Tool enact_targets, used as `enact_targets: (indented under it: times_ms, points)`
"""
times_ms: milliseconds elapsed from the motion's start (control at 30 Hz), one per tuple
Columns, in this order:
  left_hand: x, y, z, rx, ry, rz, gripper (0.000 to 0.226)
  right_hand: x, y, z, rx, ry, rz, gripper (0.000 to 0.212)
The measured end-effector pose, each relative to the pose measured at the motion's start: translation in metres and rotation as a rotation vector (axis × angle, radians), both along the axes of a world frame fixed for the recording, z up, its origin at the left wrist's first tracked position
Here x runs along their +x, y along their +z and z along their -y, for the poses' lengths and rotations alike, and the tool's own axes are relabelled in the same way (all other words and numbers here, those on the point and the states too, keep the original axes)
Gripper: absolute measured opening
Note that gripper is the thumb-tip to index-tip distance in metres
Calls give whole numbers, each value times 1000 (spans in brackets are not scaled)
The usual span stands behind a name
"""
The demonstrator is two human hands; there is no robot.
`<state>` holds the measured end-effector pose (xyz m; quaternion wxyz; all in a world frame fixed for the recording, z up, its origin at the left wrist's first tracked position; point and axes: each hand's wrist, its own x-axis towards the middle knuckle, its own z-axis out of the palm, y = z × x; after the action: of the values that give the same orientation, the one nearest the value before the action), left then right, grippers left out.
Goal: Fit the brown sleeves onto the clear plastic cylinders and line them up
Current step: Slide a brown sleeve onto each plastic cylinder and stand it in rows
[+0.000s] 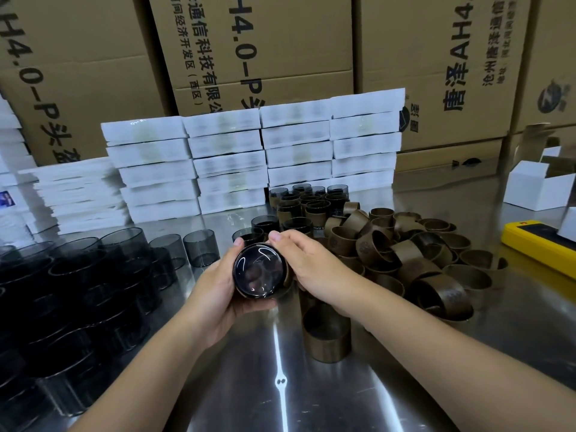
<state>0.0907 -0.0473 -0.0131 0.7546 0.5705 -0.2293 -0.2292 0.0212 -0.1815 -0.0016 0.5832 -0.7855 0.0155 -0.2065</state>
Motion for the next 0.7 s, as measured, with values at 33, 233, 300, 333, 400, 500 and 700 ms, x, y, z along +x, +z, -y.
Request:
enact_targets:
  times_ms: [33,233,300,333,400,500,700]
  points:
    - [0,0,0,0,2,5,44,0,0,0,-2,-2,0,31]
    - [-1,0,-1,-2,15,26,40,-4,2,-3,23,6,-6,26]
    - [-1,-2,2,-9,77,48,32,-4,0,-5,69,-2,-15,23]
    - [0,-2,4,-28,133,44,30,-4,0,-5,86,-19,-28,23]
    - [9,-5,5,-106,286,12,33,-5,1,-1,102,-96,-54,23]
    - [25,-3,2,-222,525,2,23,-6,6,11,197,-246,-26,19]
    - [29,-14,-5,278,775,627,10,-6,6,16,272,-302,1,10]
